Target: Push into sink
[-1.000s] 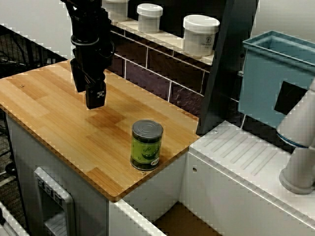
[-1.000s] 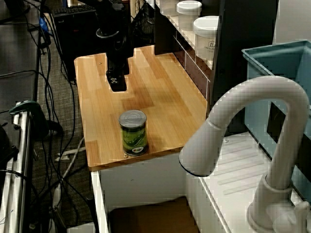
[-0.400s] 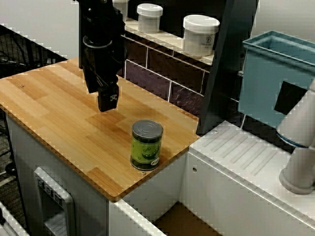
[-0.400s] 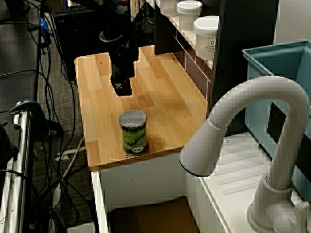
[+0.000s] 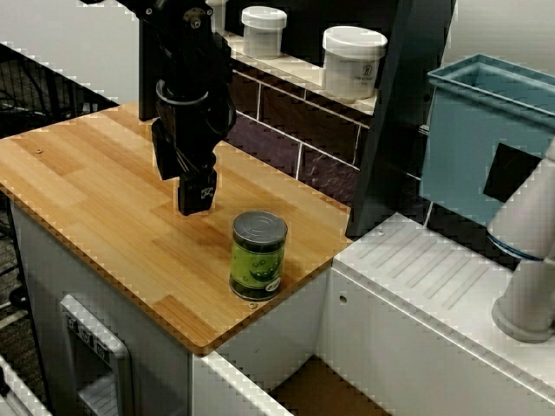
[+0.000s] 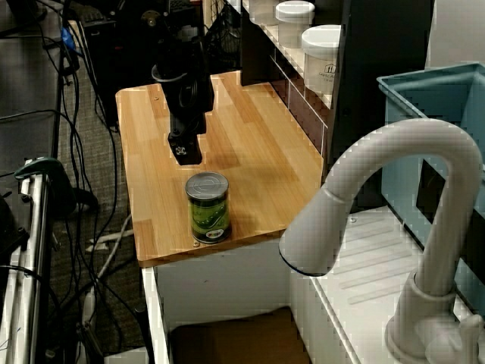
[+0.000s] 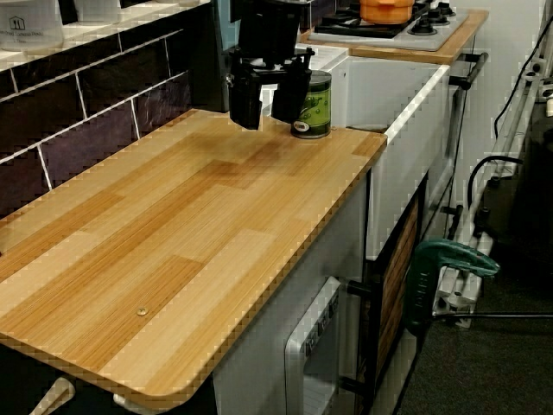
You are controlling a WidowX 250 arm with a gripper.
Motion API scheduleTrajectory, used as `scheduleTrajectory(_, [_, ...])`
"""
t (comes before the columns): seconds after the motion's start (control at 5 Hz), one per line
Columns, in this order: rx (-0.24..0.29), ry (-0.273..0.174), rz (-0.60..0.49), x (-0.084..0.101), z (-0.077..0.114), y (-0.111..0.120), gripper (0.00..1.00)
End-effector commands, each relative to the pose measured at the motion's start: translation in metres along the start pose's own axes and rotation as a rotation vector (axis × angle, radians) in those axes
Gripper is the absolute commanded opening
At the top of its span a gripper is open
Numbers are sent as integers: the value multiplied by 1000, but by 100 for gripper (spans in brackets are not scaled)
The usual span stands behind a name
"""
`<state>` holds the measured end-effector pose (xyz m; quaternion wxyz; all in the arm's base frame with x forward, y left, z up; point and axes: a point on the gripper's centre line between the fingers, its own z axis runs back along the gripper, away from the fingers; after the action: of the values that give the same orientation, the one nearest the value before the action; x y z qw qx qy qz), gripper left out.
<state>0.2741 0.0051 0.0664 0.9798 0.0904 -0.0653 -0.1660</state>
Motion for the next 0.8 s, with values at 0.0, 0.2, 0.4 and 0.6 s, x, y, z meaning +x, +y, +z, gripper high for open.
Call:
scheduleTrajectory(0.0, [-8, -24, 59, 8, 6, 2, 100])
scheduleTrajectory(0.2, [-4, -9, 83, 13, -2, 1, 100])
scheduleTrajectory(0.4, [7, 3, 74, 16, -8, -5, 100])
scheduleTrajectory(0.6, [3, 1, 54, 17, -5, -17, 100])
